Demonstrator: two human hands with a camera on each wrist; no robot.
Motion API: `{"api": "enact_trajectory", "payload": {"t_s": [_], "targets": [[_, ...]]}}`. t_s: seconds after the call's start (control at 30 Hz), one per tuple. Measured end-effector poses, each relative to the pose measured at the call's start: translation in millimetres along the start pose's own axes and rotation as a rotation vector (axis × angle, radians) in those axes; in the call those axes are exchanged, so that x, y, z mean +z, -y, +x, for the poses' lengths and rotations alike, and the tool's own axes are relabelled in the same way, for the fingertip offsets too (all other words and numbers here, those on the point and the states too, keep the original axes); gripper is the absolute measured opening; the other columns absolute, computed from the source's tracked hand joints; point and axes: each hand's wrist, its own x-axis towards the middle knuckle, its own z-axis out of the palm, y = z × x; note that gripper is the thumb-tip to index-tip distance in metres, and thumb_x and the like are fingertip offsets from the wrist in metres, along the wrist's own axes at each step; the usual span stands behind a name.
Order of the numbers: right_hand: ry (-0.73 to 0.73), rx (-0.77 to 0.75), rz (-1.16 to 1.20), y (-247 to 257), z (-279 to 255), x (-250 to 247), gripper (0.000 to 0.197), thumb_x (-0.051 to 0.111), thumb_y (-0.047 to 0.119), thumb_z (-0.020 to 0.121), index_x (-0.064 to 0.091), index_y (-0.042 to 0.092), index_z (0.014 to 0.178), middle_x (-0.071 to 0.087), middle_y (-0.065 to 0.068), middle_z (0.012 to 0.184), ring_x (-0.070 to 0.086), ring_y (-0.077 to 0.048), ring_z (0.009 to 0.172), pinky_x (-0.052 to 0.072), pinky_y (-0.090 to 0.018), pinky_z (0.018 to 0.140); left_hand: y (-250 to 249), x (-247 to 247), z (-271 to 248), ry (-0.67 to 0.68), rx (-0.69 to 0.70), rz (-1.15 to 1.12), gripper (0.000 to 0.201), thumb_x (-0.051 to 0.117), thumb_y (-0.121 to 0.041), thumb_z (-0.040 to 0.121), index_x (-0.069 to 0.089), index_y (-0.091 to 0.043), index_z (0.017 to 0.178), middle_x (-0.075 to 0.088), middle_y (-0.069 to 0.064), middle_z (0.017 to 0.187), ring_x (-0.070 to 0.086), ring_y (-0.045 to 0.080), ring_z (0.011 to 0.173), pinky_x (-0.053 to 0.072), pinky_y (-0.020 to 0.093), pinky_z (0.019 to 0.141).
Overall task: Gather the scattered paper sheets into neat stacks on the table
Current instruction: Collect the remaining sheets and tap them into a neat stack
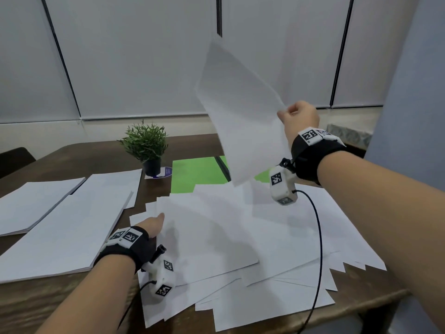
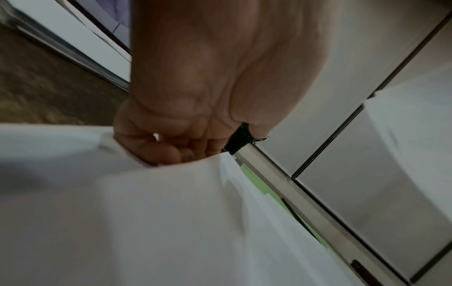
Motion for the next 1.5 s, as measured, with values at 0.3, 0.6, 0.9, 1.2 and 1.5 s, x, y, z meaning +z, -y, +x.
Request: {"api": "enact_trajectory", "payload": {"t_s": [0.3, 0.6, 0.9, 1.2, 1.5], "targets": [[0.656, 0.304, -0.381, -80.8, -86.4, 77.3, 0.038, 0.054, 0.027, 0.097, 0.062, 0.001, 0.122, 0.062, -0.013, 0.126, 0.055, -0.028, 0.122, 0.041, -0.027, 0.095, 15.9, -0.1, 9.3, 0.014, -0.077, -0.461, 0.102, 0.022, -0.106, 0.028, 0.044, -0.013, 0.063, 0.047, 0.009, 0.066, 0.032, 0.016, 0.042, 0.027, 0.021, 0.042], [0.823, 0.353, -0.651, -170.8, -96.9, 134.9, 0.068, 0.052, 0.072, 0.058, 0.065, 0.016, 0.094, 0.067, -0.006, 0.114, 0.060, -0.031, 0.104, 0.047, -0.038, 0.092, -17.1, -1.1, -50.2, 0.021, 0.020, 0.457, 0.060, 0.052, -0.054, 0.091, 0.052, -0.010, 0.132, 0.053, 0.006, 0.137, 0.049, 0.023, 0.126, 0.038, 0.026, 0.102], [0.799, 0.478, -0.862, -140.4, -101.2, 43.8, 0.088, 0.077, 0.067, 0.056, 0.056, 0.020, 0.128, 0.055, -0.009, 0.132, 0.052, -0.031, 0.120, 0.045, -0.039, 0.100, -22.1, -7.0, -55.2, 0.029, 0.090, 0.536, 0.054, 0.036, -0.046, 0.100, 0.048, -0.007, 0.136, 0.046, 0.009, 0.143, 0.042, 0.022, 0.132, 0.033, 0.026, 0.105], [0.652, 0.454, -0.752, -133.9, -81.8, 35.1, 0.052, 0.073, 0.030, 0.082, 0.057, 0.005, 0.125, 0.059, -0.013, 0.128, 0.056, -0.031, 0.118, 0.046, -0.034, 0.098, -24.4, -9.1, -58.5, 0.063, 0.070, 0.603, 0.055, 0.038, -0.045, 0.100, 0.045, -0.007, 0.138, 0.044, 0.007, 0.144, 0.041, 0.021, 0.133, 0.033, 0.025, 0.105], [0.257, 0.196, -0.278, -73.5, -29.5, 11.4, 0.021, 0.059, 0.018, 0.090, 0.060, 0.007, 0.107, 0.065, -0.015, 0.107, 0.061, -0.032, 0.096, 0.048, -0.034, 0.082, -21.5, -6.7, -51.6, 0.064, 0.087, 0.583, 0.053, 0.026, -0.041, 0.104, 0.040, -0.007, 0.142, 0.037, 0.009, 0.150, 0.035, 0.023, 0.137, 0.028, 0.026, 0.108]]}}
